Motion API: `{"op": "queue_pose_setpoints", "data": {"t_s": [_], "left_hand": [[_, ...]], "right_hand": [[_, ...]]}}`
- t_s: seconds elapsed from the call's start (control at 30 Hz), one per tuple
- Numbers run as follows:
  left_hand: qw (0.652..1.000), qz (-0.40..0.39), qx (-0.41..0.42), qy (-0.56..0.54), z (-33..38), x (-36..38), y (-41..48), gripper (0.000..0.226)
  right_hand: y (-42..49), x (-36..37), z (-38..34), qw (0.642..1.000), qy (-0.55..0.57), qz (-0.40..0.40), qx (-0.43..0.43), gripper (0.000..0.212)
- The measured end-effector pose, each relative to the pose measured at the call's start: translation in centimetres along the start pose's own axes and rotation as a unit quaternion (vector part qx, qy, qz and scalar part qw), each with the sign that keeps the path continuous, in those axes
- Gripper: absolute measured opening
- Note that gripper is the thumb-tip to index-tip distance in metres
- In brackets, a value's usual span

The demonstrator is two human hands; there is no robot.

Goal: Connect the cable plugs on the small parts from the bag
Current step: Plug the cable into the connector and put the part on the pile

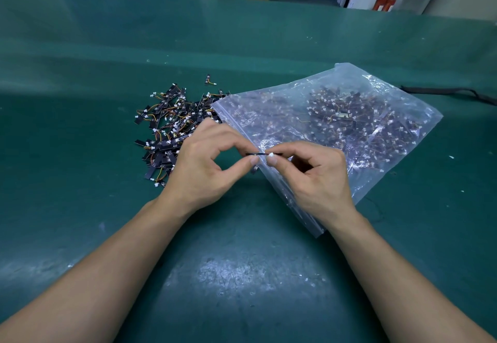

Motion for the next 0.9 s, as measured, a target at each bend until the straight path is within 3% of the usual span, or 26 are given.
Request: {"op": "queue_pose_setpoints", "data": {"t_s": [0.1,0.23,0.63,0.77,0.9], "left_hand": [[1.0,-0.002,0.0,0.002,0.1,0.1,0.0,0.006],[1.0,-0.007,-0.008,0.0,0.1,0.1,-0.1,0.005],[0.999,-0.022,-0.034,-0.007,-0.3,0.1,-0.2,0.009],[0.998,-0.009,-0.06,-0.003,-0.7,-0.2,-0.2,0.009],[0.995,-0.017,-0.095,-0.001,-1.3,-0.4,-0.2,0.009]], "right_hand": [[-0.1,0.0,-0.2,1.0,0.005,0.014,0.013,0.017],[-0.1,0.1,0.1,0.999,0.0,-0.008,0.037,0.006],[-0.2,0.4,0.5,0.996,0.004,-0.011,0.089,0.01],[0.0,-0.2,1.4,0.987,-0.111,-0.04,0.106,0.035],[0.2,-0.8,2.3,0.972,-0.188,-0.053,0.133,0.035]]}}
Point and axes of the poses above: each hand's wrist, its own y-axis towards the middle knuckle, its own x-axis out of the palm, z = x × y, the point moved 5 cm from there along y, towards the middle knuckle, and after that the axes turned 12 degrees about y, right-handed, at the moved point
